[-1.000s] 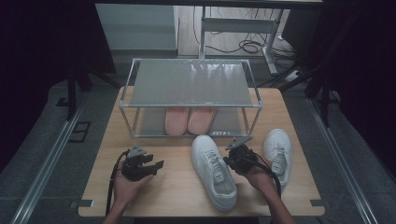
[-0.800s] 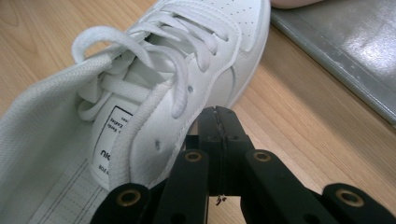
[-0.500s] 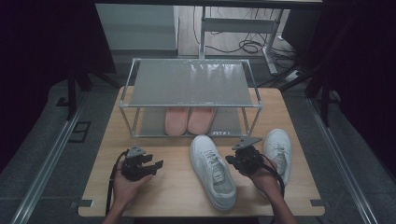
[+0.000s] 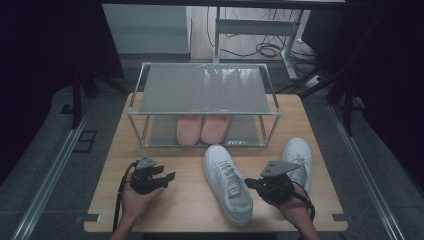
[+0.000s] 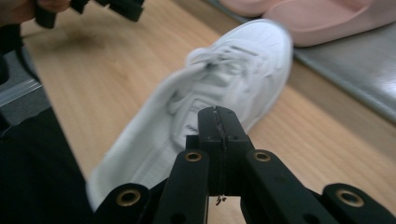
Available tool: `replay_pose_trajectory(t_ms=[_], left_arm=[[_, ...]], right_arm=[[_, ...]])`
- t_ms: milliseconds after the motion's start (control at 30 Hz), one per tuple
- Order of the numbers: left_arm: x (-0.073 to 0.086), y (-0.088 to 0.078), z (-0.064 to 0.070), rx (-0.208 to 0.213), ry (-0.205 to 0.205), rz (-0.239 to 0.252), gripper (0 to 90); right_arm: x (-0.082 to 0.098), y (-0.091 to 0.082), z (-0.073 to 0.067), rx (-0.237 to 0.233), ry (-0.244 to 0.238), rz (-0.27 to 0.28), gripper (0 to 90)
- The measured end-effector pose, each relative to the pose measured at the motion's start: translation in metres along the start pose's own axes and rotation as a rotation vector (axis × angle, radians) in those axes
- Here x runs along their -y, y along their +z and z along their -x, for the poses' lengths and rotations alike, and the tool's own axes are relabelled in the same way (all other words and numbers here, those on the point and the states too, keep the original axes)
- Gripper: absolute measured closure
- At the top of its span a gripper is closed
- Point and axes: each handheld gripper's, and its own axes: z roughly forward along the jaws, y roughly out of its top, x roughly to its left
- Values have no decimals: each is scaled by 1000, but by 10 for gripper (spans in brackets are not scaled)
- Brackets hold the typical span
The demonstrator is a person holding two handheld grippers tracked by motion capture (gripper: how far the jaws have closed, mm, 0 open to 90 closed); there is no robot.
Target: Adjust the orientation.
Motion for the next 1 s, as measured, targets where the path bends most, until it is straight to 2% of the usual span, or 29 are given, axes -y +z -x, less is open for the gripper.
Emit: replay_pose_trajectory(t_ms=[200,267,333,433,533,733,1000], left_arm=[[0,0,0,0,1,0,444],[0,0,0,0,0,-1,443],[1,0,-1,-1,-1,-4,443],[1,1,-1,-1,-2,-5,443],[1,1,-1,-1,-1,-5,443],[1,0,-1,-1,-1,-5,443],[1,1,-1,-2,0,-6,443]], right_arm=[[6,15,-10,-35,-17,-48,899],[8,20,-11,-29,-20,-69,899],[11,25,-10,-3,-22,-97,899],[13,26,-6,-13,-4,-90,899],[13,26,-5,-17,-6,-92,899],[13,25,5,33,-1,-104,900],[13,25,9,22,3,-104,899]])
